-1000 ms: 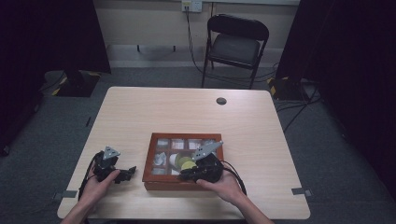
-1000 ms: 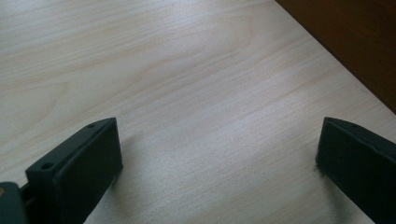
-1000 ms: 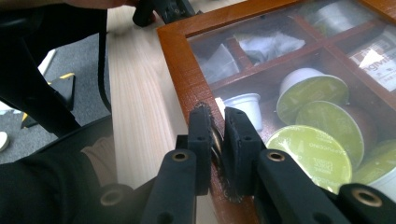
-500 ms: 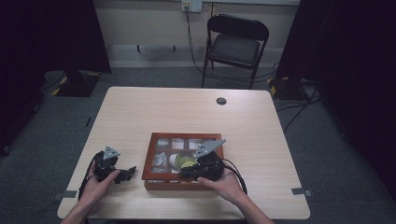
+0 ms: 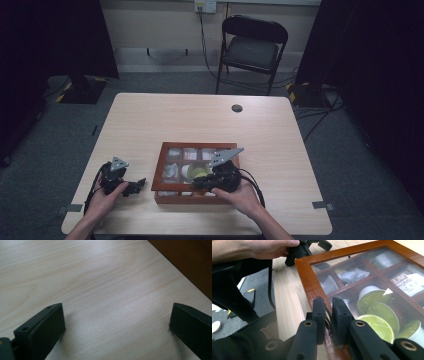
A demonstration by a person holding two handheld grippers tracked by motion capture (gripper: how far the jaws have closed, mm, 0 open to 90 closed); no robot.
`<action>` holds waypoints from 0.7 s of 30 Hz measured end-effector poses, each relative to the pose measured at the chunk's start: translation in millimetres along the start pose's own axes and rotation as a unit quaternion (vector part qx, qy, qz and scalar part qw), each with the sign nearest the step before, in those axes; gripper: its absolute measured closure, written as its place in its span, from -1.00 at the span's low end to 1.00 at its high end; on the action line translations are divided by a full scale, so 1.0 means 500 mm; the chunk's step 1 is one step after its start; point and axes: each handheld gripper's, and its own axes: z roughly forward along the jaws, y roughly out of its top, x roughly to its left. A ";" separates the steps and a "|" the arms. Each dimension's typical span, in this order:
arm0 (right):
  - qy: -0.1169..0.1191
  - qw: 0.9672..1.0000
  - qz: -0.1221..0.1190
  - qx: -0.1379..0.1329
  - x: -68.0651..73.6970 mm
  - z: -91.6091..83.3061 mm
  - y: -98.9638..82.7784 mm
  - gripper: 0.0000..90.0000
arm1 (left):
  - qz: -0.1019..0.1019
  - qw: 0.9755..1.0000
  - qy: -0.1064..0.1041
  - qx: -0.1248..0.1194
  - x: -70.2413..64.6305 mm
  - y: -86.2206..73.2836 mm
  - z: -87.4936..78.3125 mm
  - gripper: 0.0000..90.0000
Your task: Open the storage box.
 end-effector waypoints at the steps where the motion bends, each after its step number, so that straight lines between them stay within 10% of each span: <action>1: 0.000 1.000 0.001 -0.001 0.000 0.000 0.000 0.80 | 0.000 1.000 0.000 0.000 0.000 0.000 0.000 -1.00; 21: -0.001 1.000 0.012 -0.021 -0.001 -0.015 0.013 0.80 | 0.000 1.000 0.000 0.000 0.000 0.000 0.000 -1.00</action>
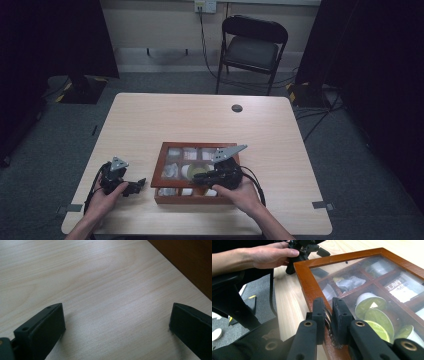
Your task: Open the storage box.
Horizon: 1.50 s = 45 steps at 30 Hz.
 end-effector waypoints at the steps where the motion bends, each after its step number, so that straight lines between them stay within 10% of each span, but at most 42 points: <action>1: 0.000 1.000 0.001 -0.001 0.000 -0.001 0.001 0.80 | 0.000 1.000 0.000 0.000 0.000 0.000 0.000 -1.00; 45: -0.003 0.999 0.018 -0.028 -0.018 -0.040 0.065 0.80 | 0.003 1.000 0.000 0.001 0.001 0.000 0.000 -1.00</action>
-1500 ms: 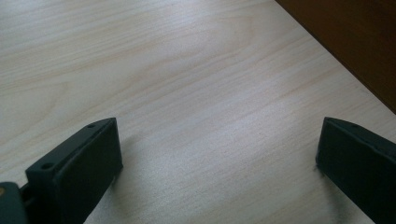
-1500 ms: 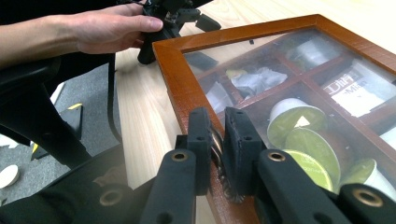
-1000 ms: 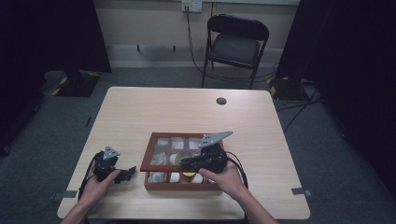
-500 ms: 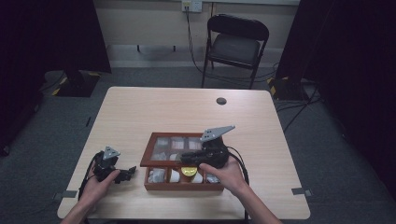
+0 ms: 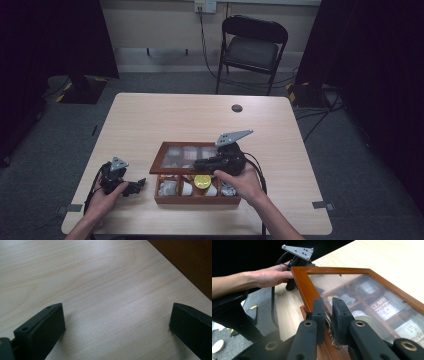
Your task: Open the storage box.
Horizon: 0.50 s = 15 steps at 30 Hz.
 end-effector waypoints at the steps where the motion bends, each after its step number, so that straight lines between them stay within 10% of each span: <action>1: 0.000 1.000 0.000 0.000 -0.001 -0.001 0.001 0.80 | -0.002 1.000 0.000 -0.001 -0.001 0.000 0.000 -1.00; 15: 0.003 1.000 0.009 -0.009 -0.010 -0.007 0.018 0.80 | -0.003 1.000 0.000 -0.002 -0.001 0.000 0.001 -1.00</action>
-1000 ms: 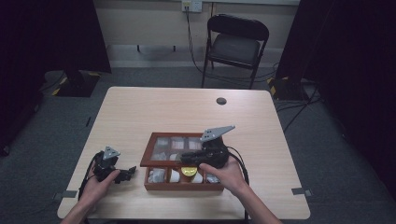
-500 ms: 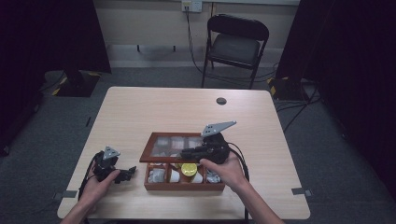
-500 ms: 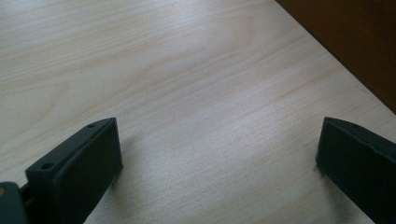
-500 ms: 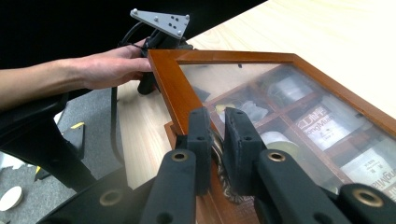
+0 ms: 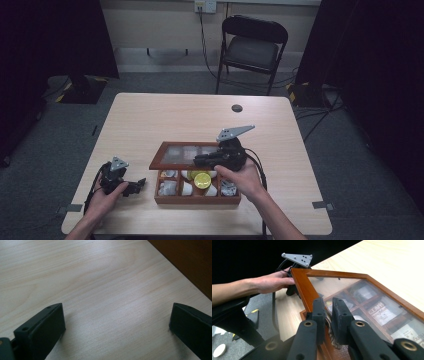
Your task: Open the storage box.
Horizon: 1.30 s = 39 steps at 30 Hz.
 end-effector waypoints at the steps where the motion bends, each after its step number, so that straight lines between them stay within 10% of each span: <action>1: 0.003 1.000 0.002 0.000 -0.001 0.000 0.001 0.80 | 0.000 1.000 0.000 0.000 0.000 0.000 0.000 -1.00; 39: 0.009 1.000 0.026 0.014 -0.029 -0.013 0.064 0.80 | 0.001 1.000 0.001 0.001 0.001 0.001 0.001 -1.00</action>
